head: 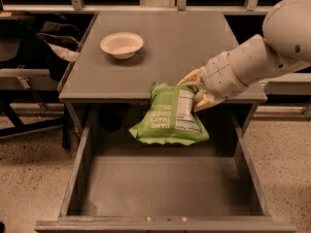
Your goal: Pick green rice chip bag from top drawer and place on counter
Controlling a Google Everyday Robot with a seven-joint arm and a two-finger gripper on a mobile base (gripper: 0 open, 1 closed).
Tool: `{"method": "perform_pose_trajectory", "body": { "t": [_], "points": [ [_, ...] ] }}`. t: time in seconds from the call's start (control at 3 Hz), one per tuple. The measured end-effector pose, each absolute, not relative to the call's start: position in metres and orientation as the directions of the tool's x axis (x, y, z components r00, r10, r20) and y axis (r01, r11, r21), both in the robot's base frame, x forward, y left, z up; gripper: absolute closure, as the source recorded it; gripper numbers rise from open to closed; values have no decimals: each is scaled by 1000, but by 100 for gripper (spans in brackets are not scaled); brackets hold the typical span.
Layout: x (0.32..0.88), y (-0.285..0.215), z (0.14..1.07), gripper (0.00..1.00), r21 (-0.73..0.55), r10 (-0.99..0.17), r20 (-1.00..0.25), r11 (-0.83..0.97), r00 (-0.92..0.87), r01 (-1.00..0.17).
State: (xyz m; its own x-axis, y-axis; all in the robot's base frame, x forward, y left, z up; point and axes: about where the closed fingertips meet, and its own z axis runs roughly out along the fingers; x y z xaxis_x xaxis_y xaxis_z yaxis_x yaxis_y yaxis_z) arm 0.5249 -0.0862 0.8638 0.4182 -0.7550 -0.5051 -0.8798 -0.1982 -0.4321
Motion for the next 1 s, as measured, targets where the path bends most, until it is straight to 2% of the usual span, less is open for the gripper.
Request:
{"method": "perform_pose_trajectory", "body": {
  "t": [0.33,1.0],
  "points": [
    [552,-86,863,100,-465,-794,-504,-82,340,-882],
    [548,-81,866,100,-472,-789,-513,-70,338,-879]
  ]
}}
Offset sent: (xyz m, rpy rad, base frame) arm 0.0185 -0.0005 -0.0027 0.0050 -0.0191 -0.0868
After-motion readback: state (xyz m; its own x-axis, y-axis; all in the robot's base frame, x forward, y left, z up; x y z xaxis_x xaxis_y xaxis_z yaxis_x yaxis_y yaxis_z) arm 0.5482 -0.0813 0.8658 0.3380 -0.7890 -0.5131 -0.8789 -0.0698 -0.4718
